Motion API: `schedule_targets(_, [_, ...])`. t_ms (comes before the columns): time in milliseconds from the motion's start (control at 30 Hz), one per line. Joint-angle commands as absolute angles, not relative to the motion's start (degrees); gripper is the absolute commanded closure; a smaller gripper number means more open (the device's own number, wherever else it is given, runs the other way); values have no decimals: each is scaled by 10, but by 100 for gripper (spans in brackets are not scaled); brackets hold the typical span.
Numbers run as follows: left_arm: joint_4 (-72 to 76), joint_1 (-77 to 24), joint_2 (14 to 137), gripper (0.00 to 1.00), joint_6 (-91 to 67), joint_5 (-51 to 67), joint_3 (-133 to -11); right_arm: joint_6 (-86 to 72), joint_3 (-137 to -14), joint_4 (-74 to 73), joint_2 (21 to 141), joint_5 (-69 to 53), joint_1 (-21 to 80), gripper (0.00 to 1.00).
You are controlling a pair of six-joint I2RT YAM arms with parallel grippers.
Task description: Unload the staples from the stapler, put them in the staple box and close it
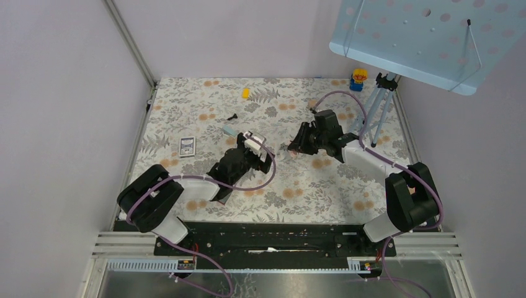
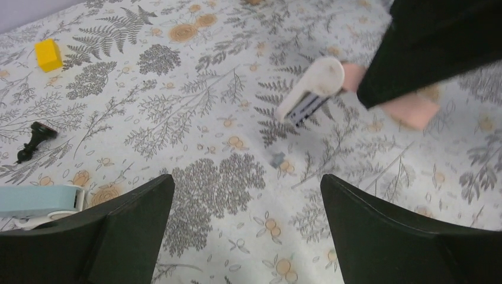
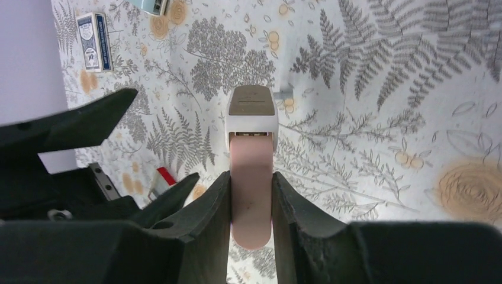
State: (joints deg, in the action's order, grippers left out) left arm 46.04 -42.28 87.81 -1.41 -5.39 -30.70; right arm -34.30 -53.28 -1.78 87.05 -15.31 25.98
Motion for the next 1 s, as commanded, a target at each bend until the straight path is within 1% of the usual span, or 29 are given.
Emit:
schedule_targets(0, [575, -447, 855, 1, 93, -89, -260, -413, -568, -97, 850, -201, 244, 100])
schedule_targets(200, [644, -464, 857, 1, 153, -101, -227, -466, -566, -112, 852, -260, 226, 100])
schedule_targets(367, [711, -496, 876, 1, 239, -95, -209, -491, -566, -127, 849, -304, 216, 100])
schedule_targets(500, [697, -530, 900, 1, 287, -100, -236, -515, -549, -108, 842, -326, 215, 100])
schedule_targets(700, [690, -568, 968, 1, 362, -123, -287, -520, -543, -108, 828, -335, 212, 100])
schedule_targets(867, [677, -568, 993, 1, 365, -109, -313, -517, -541, -110, 824, -347, 212, 100])
schedule_targets(967, [661, -568, 1011, 6, 367, -101, -333, -516, -539, -110, 821, -355, 211, 100])
